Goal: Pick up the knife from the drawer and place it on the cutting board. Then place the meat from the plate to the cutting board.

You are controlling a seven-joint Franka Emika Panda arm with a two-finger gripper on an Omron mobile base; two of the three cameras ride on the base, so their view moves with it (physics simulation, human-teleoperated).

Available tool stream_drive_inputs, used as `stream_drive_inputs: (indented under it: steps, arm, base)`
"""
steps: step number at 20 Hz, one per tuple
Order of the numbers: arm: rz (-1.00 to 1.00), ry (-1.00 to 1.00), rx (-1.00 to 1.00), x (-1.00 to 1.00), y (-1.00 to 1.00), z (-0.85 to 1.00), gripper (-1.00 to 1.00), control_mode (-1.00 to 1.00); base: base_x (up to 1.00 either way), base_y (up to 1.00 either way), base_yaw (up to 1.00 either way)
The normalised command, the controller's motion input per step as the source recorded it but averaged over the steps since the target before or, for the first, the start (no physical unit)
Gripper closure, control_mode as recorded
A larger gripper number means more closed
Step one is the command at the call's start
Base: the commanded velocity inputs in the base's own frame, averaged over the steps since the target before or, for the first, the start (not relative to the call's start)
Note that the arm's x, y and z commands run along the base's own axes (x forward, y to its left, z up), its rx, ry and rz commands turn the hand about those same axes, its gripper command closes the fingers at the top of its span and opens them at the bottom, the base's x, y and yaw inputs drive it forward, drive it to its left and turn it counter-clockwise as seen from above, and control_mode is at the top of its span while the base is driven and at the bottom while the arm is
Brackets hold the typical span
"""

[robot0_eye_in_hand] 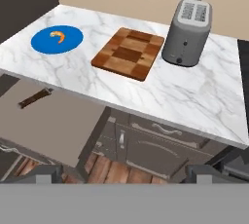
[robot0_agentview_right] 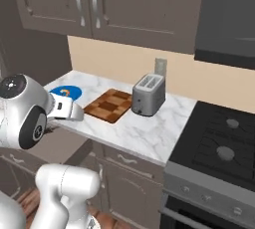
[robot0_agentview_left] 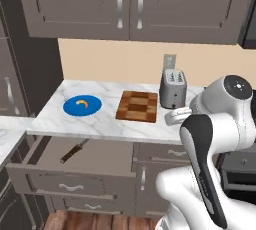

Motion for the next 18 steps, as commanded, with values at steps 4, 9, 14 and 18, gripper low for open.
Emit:
stream_drive_inputs:
  steps: [4, 9, 14, 18]
  arm:
    - [0.0, 0.0, 0.0, 0.0, 0.0, 0.0, -1.0, 1.0]
    - [0.0, 0.0, 0.0, 0.0, 0.0, 0.0, -1.0, 1.0]
    - [0.0, 0.0, 0.0, 0.0, 0.0, 0.0, -1.0, 1.0]
    - [0.0, 0.0, 0.0, 0.0, 0.0, 0.0, -1.0, 1.0]
  base:
    - [0.02, 0.0, 0.27]
    - [0.03, -0.08, 0.27]
    - [0.19, -0.04, 0.24]
    - [0.38, 0.0, 0.18]
